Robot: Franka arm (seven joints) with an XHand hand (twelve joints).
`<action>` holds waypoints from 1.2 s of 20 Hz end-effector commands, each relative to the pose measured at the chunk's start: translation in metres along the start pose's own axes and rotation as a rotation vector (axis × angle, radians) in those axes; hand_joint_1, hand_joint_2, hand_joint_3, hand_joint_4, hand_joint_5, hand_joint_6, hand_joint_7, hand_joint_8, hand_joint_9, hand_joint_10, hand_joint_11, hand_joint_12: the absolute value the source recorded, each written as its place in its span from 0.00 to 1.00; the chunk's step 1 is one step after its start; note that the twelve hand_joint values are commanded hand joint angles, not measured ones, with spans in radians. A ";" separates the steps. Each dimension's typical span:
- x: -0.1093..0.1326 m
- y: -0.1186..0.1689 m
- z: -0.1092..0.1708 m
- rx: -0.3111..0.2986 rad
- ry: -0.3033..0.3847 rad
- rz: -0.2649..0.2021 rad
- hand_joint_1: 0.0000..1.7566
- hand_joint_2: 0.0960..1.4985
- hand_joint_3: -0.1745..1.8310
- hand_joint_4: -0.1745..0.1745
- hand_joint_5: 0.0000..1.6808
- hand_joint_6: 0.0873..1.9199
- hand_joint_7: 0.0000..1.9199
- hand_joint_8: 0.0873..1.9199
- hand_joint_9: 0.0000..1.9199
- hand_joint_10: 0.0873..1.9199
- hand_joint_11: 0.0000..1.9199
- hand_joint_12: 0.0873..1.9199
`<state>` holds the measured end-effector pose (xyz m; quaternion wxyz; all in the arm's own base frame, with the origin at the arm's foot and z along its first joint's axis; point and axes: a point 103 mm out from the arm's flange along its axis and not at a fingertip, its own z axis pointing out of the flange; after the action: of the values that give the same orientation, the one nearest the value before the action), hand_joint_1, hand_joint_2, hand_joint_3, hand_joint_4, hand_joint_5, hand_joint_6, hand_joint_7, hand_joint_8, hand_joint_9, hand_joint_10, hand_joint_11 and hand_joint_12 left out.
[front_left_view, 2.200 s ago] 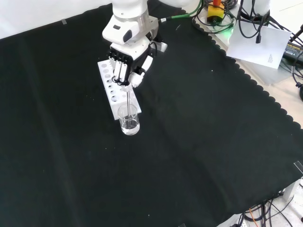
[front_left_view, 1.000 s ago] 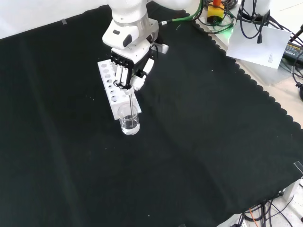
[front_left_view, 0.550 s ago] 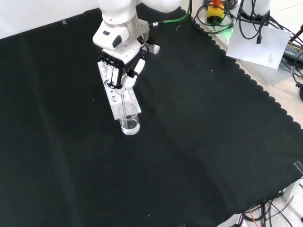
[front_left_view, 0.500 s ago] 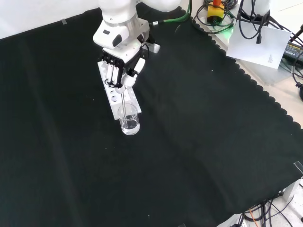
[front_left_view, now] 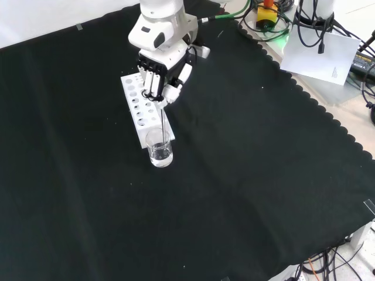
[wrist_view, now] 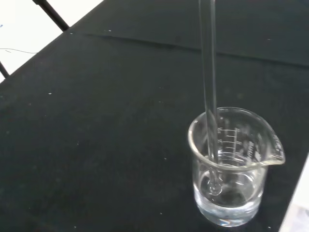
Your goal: Stir in the beaker to the left of the white test tube rack with the glass rod.
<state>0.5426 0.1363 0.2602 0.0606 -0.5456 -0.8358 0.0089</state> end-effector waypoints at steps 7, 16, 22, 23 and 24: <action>-0.009 0.025 0.003 0.000 -0.001 0.003 0.73 0.77 0.00 0.00 0.64 0.27 0.53 0.66 0.79 0.59 0.83 0.45; -0.023 -0.002 -0.005 -0.002 -0.029 0.033 0.73 0.77 0.00 0.00 0.64 0.27 0.53 0.66 0.79 0.59 0.83 0.45; 0.005 -0.008 -0.003 -0.006 -0.018 -0.012 0.73 0.77 0.00 0.00 0.64 0.27 0.53 0.66 0.79 0.59 0.83 0.45; 0.013 -0.006 -0.005 -0.021 -0.016 -0.023 0.73 0.77 0.00 0.00 0.64 0.27 0.53 0.66 0.79 0.59 0.83 0.45; 0.018 -0.004 -0.008 -0.031 -0.016 -0.033 0.73 0.77 0.00 0.00 0.64 0.27 0.53 0.66 0.79 0.59 0.83 0.45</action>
<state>0.5360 0.1319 0.2639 0.0518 -0.5453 -0.8365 0.0137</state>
